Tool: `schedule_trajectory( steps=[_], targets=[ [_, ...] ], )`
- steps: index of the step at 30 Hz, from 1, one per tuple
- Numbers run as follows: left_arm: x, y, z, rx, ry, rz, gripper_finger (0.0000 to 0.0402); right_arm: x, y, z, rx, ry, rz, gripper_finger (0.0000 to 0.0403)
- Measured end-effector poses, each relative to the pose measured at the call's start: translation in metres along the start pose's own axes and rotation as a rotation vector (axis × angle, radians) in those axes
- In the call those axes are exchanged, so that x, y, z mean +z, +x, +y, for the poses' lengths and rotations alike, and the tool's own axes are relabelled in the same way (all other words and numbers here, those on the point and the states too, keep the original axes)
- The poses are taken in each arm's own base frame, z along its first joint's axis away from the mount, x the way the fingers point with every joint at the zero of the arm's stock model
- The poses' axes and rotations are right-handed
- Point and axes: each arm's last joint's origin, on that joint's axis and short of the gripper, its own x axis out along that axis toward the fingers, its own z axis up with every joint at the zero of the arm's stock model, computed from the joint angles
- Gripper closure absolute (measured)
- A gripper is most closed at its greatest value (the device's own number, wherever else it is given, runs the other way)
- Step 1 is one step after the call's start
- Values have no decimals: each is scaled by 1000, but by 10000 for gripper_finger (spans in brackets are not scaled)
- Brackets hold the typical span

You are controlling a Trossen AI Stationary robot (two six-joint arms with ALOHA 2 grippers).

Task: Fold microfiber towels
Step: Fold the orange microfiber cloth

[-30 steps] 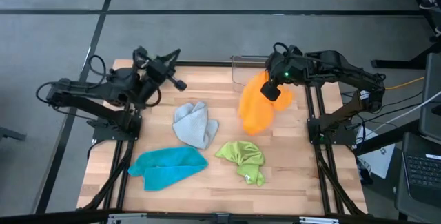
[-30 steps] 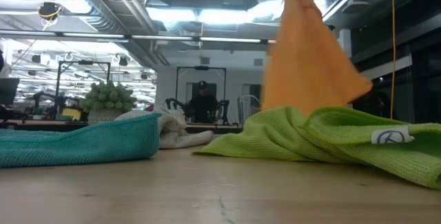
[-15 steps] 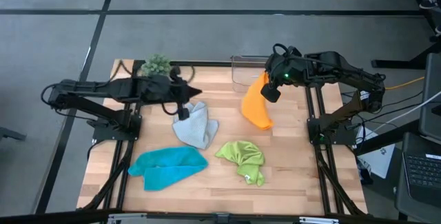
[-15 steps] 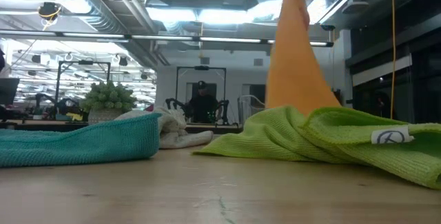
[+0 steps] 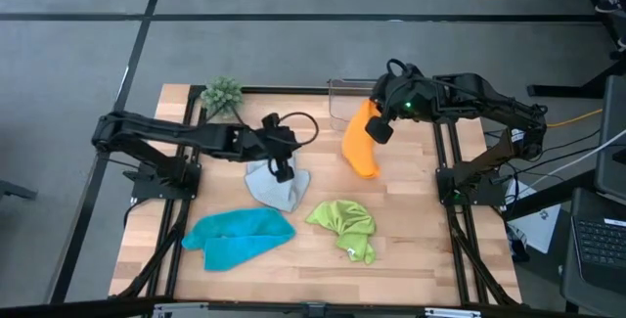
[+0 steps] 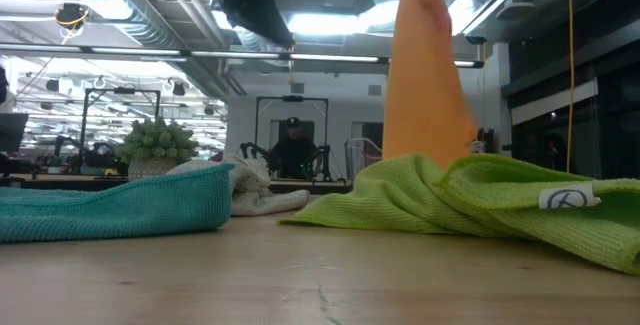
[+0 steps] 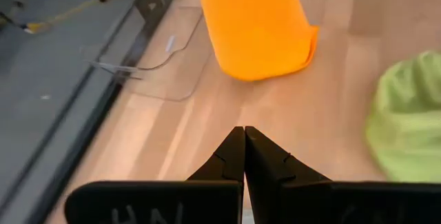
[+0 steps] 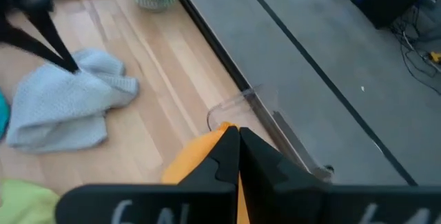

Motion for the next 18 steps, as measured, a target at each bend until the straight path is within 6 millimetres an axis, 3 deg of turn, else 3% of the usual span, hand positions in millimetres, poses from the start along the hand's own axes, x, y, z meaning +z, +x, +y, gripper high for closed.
schedule_trajectory(
  steps=[6,13,16,18],
  targets=[
    [0,0,2,58,42,-4,401,6,0,1,13,-23,-58,395],
    [4,-10,0,52,31,-47,401,34,-2,11,155,-122,-316,395],
    [3,-11,-4,41,40,-48,401,28,3,15,207,-210,-250,395],
    [3,-12,-6,34,45,-51,401,15,13,18,214,-213,-90,395]
  ],
)
